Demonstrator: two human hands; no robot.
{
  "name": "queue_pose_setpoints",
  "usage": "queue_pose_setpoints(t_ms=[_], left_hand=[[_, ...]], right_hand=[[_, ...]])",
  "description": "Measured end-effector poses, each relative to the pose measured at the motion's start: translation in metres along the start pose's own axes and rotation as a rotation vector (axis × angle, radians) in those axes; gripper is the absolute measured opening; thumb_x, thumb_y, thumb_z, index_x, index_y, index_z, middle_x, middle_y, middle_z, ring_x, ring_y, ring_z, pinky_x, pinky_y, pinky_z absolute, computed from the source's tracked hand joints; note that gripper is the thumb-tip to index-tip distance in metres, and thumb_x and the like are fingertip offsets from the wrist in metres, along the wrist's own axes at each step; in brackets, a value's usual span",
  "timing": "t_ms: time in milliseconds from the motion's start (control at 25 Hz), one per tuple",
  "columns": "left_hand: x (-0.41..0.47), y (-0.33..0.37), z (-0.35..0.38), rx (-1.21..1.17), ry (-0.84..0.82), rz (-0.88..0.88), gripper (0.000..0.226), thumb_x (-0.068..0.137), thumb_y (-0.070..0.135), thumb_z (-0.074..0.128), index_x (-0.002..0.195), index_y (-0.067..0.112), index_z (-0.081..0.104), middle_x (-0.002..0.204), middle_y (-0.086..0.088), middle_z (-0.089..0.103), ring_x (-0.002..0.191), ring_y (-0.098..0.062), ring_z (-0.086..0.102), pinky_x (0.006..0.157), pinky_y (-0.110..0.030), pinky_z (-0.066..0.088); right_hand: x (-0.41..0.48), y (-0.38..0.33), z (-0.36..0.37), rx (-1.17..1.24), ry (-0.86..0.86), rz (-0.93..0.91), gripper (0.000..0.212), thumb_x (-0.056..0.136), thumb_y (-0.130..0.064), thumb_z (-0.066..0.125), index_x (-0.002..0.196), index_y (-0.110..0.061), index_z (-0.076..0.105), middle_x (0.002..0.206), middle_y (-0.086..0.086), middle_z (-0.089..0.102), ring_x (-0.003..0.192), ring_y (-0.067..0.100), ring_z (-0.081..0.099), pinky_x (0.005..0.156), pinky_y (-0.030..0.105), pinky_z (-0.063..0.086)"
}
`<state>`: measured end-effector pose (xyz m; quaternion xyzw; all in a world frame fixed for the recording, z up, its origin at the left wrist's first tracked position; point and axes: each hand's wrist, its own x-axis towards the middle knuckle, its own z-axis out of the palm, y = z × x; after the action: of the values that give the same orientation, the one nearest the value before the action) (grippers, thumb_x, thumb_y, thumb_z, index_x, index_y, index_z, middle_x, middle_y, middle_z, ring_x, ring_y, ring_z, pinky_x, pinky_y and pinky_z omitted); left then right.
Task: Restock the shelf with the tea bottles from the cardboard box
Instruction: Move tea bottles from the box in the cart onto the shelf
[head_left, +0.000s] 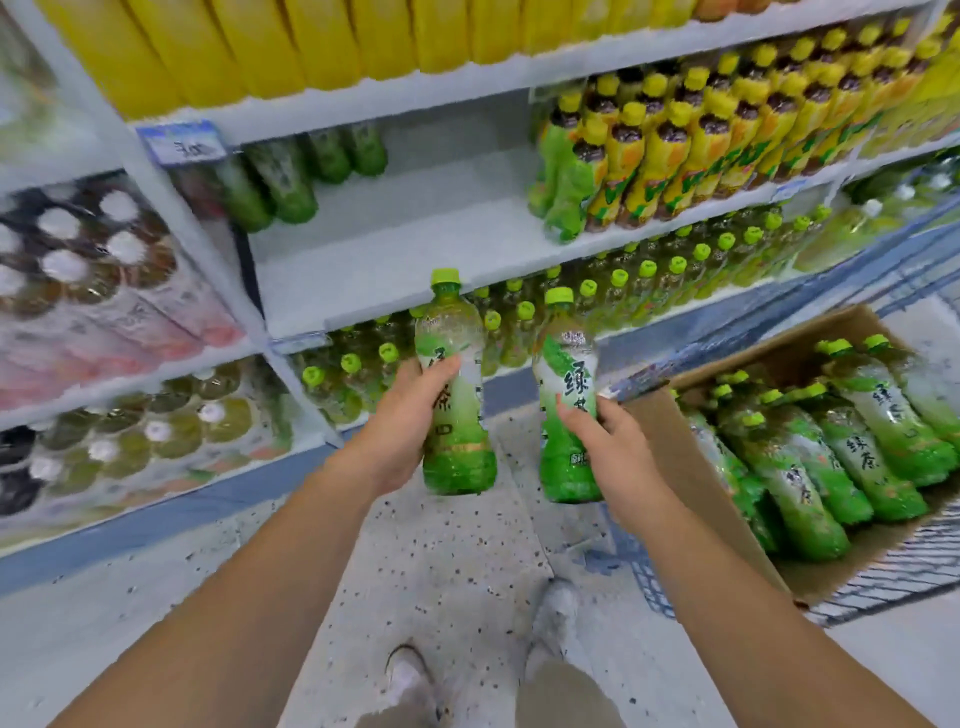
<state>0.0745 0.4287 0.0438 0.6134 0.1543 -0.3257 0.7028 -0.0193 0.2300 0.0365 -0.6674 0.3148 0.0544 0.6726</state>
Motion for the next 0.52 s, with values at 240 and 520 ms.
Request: queue_pose_setpoints(t_ms=[240,520], left_hand=[[-0.002,0.062,-0.07,0.097,0.118,0.157,0.05,0.086,0.045,0.066,0.127,0.021,0.048,0.122,-0.008,0.064,0.109,-0.026,0.066,0.096,-0.054,0.053],[0.064,0.086,-0.069,0.315,0.209,0.158,0.056,0.088,0.033,0.073,0.132,0.028,0.041,0.114,0.002,0.066,0.101,-0.016,0.069,0.09,-0.044,0.057]], right_hand=[[0.032,-0.06,0.099,0.011,-0.169,-0.077,0.017,0.096,-0.027,0.063,0.11,-0.019,0.067,0.092,-0.001,0.074,0.073,0.008,0.072,0.059,0.023,0.057],[0.139,-0.084,0.113,-0.026,-0.363,-0.049,0.017,0.091,-0.034,0.068,0.107,-0.032,0.067,0.101,-0.004,0.077,0.092,0.017,0.074,0.086,0.046,0.059]])
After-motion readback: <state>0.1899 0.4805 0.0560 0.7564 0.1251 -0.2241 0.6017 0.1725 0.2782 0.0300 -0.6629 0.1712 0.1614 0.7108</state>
